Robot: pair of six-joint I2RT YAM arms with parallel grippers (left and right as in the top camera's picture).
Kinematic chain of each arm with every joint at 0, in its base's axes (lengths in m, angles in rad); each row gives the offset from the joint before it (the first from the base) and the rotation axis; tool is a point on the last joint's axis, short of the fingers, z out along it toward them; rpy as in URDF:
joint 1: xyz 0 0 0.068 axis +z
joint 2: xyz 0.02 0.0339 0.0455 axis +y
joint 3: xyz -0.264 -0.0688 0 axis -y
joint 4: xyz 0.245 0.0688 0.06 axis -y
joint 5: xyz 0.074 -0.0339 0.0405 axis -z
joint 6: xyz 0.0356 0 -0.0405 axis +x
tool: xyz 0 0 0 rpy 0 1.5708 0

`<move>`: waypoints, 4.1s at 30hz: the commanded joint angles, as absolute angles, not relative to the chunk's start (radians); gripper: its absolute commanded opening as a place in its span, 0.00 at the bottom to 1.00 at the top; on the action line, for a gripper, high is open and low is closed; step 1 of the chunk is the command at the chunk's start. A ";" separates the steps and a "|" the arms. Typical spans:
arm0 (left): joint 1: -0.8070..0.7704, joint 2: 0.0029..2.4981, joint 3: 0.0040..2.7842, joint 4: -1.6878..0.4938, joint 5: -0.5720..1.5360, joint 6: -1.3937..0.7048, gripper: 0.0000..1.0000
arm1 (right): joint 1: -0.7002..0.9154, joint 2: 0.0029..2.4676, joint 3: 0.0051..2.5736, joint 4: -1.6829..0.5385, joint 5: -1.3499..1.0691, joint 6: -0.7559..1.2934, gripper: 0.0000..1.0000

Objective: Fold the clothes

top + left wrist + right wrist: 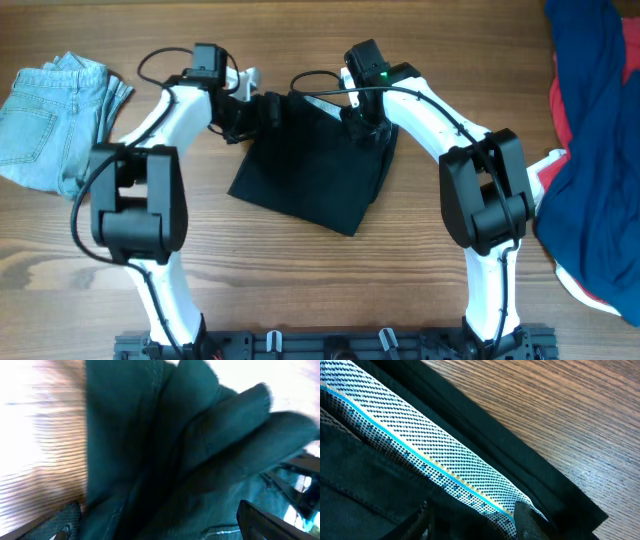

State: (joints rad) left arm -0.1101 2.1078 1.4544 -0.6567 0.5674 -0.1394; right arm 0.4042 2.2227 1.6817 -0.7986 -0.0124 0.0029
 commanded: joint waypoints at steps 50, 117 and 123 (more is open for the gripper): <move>0.476 1.673 1.453 -0.305 -0.132 0.310 0.04 | 0.257 1.889 1.749 -0.873 0.027 0.025 0.61; 0.028 1.771 1.453 -1.243 0.325 -0.062 1.00 | 0.192 1.757 1.739 -1.229 -0.188 0.292 0.99; 0.014 1.682 1.431 -1.306 0.325 -0.034 1.00 | 0.213 1.574 1.739 -1.266 -0.056 0.289 1.00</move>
